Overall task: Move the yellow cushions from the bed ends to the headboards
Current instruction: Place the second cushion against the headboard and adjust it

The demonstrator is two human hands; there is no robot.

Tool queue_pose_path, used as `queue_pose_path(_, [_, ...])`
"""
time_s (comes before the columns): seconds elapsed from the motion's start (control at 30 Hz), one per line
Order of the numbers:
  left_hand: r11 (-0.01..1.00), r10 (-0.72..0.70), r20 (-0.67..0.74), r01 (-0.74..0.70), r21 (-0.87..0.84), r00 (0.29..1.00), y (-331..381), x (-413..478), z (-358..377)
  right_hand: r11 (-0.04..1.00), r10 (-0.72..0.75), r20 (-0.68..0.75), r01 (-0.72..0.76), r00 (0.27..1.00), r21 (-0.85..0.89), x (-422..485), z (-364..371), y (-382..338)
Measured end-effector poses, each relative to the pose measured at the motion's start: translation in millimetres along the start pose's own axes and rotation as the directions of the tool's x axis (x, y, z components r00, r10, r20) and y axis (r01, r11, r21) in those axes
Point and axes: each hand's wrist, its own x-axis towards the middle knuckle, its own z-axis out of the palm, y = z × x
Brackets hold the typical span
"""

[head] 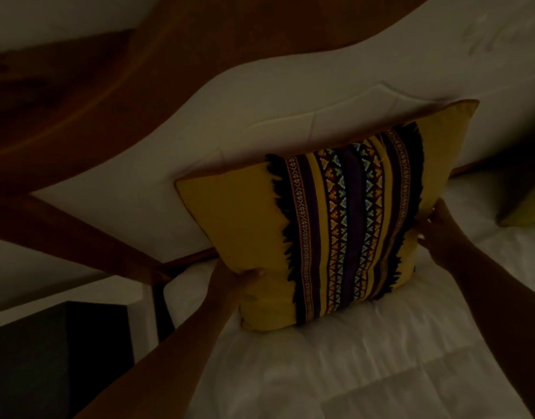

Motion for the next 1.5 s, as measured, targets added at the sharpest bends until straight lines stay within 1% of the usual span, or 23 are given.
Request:
queue_pose_path(0.13, [1.0, 0.029, -0.026, -0.029, -0.008, 0.999, -0.1, -6.8, -0.9, 1.0, 0.026, -0.035, -0.025, 0.999, 0.011, 0.0, 2.9, -3.0])
queue_pose_path(0.23, [0.999, 0.015, -0.066, -0.018, -0.05, 0.998, 1.5, -18.1, -1.3, 1.0, 0.013, -0.034, -0.012, 0.999, 0.022, -11.6, 4.6, -8.0])
queue_pose_path(0.4, [0.998, 0.005, -0.117, -0.012, -0.062, 0.993, 1.3, -37.4, -28.8, 1.0, -0.027, 0.038, 0.027, 0.999, 0.007, -39.2, 23.0, -25.9])
queue_pose_path(0.57, [0.992, 0.016, -0.157, -0.035, -0.118, 0.988, -4.5, -63.7, -78.1, 0.996, -0.086, 0.099, 0.084, 0.991, 0.031, -73.9, 65.5, -36.7])
queue_pose_path(0.63, [0.991, 0.016, -0.197, -0.042, -0.129, 0.98, -9.3, -71.5, -94.2, 0.993, -0.116, 0.136, 0.114, 0.984, 0.027, -86.0, 84.2, -38.2])
queue_pose_path(0.73, [0.992, -0.051, -0.241, 0.022, -0.122, 0.969, -19.1, -72.5, -110.4, 0.992, -0.126, 0.149, 0.123, 0.981, 0.029, -92.0, 108.4, -32.9])
queue_pose_path(0.83, [0.99, -0.11, -0.233, 0.086, -0.108, 0.966, -33.2, -65.3, -114.8, 0.993, -0.114, 0.118, 0.111, 0.986, 0.037, -88.9, 122.9, -17.9])
queue_pose_path(0.97, [0.995, -0.094, -0.18, 0.09, -0.031, 0.979, -35.8, -41.9, -115.2, 0.997, -0.076, 0.066, 0.076, 0.995, 0.0, -75.9, 126.9, -1.3])
queue_pose_path(1.07, [0.992, -0.127, -0.173, 0.129, 0.0, 0.977, -36.4, -30.6, -113.1, 0.998, -0.052, 0.055, 0.053, 0.997, -0.024, -63.0, 128.9, 6.1])
queue_pose_path(1.2, [0.988, -0.151, -0.187, 0.156, 0.011, 0.971, -36.9, -27.3, -110.3, 0.989, -0.119, 0.038, 0.122, 0.992, -0.08, -55.4, 133.7, 14.2])
queue_pose_path(1.33, [0.984, -0.169, -0.176, 0.176, 0.026, 0.97, -38.0, -27.5, -113.4, 0.986, -0.134, 0.037, 0.137, 0.99, -0.098, -57.9, 130.7, 15.7])
queue_pose_path(1.4, [0.98, -0.183, -0.15, 0.192, 0.05, 0.972, -38.3, -28.9, -115.2, 0.976, -0.141, 0.04, 0.145, 0.989, -0.163, -63.3, 129.2, 15.9])
queue_pose_path(1.5, [0.972, -0.213, -0.115, 0.222, 0.077, 0.97, -35.1, -37.1, -119.5, 0.94, -0.104, -0.018, 0.092, 0.994, -0.328, -79.3, 124.8, 17.5])
